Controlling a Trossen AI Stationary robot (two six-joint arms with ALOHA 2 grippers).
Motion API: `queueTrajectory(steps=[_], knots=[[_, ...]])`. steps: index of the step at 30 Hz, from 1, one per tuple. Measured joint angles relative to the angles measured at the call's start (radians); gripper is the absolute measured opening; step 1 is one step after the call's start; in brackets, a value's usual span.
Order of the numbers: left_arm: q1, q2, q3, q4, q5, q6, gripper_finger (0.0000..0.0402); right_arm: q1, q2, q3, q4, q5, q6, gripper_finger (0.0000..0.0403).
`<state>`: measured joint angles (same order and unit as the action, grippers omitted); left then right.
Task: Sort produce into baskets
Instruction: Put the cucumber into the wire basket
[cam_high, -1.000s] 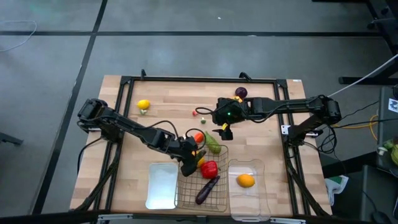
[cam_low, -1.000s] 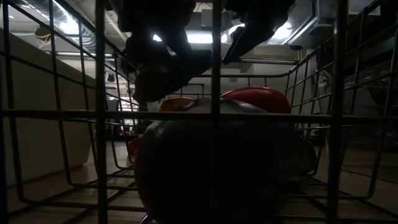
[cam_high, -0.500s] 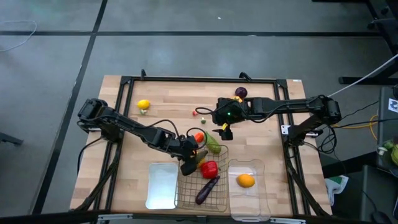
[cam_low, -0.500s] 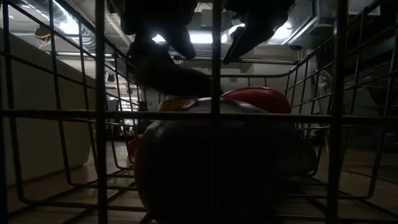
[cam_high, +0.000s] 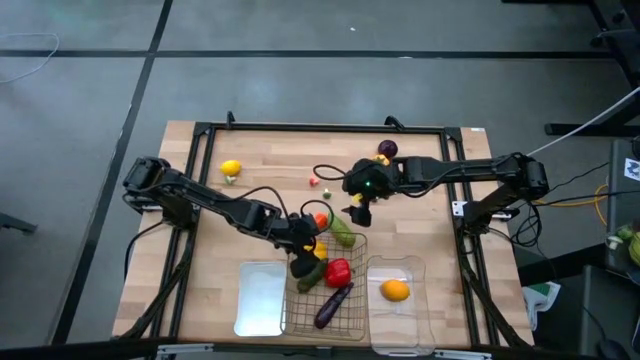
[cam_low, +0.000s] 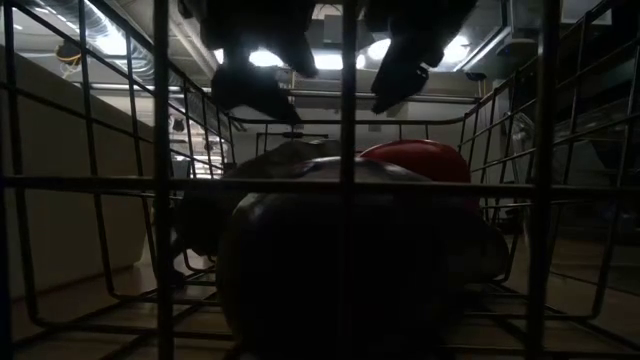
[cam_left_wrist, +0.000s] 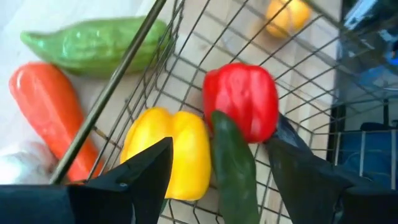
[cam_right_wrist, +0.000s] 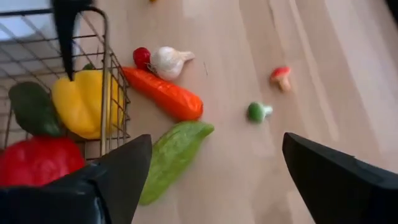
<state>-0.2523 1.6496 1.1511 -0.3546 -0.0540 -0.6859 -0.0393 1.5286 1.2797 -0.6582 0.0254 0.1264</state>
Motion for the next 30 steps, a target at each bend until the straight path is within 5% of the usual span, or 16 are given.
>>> queueTrajectory(steps=[5,11,30], knots=[[0.000,-0.040,0.000,0.002,0.000,0.059,0.0260,-0.018,0.033,0.000,-0.035,-0.023,0.107,0.0360],[0.000,-0.097,0.000,-0.002,-0.007,0.091,0.0258,-0.068,0.104,0.000,-0.030,-0.206,0.158,0.0360],[0.000,-0.211,0.000,-0.017,-0.010,0.147,0.0260,-0.079,0.294,0.000,0.036,-0.276,0.239,0.0360]])
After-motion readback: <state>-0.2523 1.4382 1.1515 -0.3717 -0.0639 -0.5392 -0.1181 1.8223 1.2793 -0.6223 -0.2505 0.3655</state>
